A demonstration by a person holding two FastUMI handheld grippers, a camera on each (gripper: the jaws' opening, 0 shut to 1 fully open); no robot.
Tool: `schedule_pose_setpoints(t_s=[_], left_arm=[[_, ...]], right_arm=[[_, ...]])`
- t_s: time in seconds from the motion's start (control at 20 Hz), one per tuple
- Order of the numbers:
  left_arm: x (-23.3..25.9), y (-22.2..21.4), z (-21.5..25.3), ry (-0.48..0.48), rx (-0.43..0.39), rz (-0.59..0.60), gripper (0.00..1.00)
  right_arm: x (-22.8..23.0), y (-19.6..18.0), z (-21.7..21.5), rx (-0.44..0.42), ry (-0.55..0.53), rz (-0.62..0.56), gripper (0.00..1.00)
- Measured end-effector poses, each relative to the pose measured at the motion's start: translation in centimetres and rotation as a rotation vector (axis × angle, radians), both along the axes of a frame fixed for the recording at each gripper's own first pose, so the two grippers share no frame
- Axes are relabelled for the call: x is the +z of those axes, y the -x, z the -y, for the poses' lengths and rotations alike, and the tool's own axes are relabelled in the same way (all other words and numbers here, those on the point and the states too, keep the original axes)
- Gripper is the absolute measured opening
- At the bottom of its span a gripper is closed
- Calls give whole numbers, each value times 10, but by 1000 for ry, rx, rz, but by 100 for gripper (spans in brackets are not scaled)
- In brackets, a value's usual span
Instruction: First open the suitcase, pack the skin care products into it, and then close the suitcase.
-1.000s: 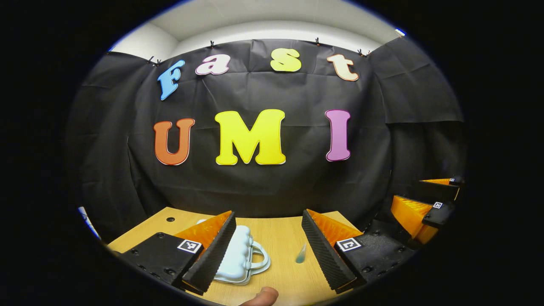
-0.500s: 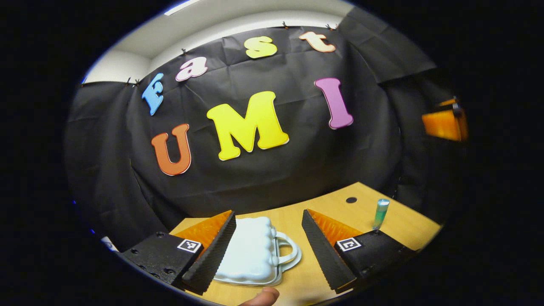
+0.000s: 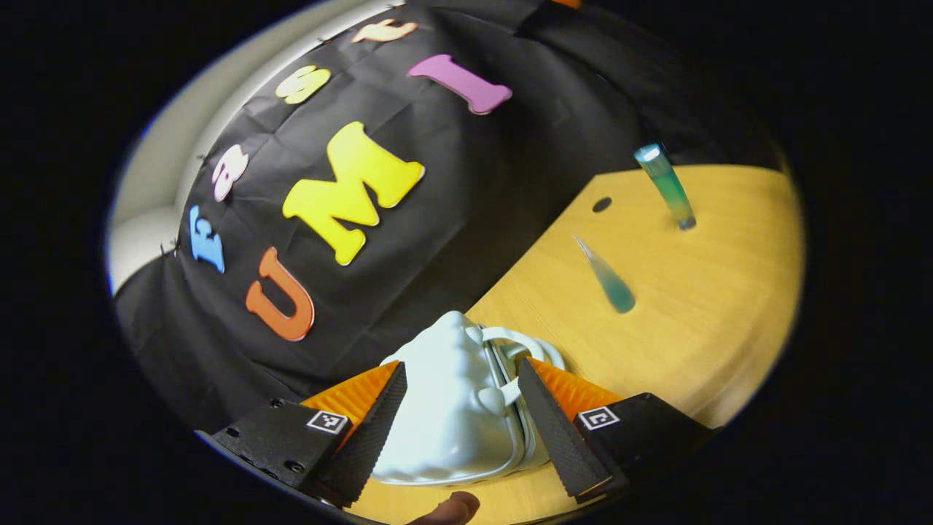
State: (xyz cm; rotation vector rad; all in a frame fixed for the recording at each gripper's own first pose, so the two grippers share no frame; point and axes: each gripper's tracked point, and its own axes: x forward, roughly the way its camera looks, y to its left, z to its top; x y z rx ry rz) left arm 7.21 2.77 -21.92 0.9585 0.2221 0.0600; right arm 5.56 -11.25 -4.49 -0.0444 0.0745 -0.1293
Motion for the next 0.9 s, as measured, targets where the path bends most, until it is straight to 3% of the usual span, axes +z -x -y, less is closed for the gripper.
schedule_pose_setpoints(t_s=[0.15,0.5,0.7,0.75,0.9], left_arm=[[-31,-14,-2,-165,-23,-52,98],[-52,-45,-16,-433,22,-118,96],[-71,-55,-18,-513,22,-198,82],[-69,-56,-15,-526,19,-198,71],[-65,-58,-6,-544,1,-186,59]], right_arm=[[-15,-9,-1,43,-24,-26,80],[-47,-19,22,96,-59,-82,80],[-63,-24,34,112,-66,-102,80],[-65,-23,35,110,-55,-102,80],[-65,-18,30,116,-30,-102,80]])
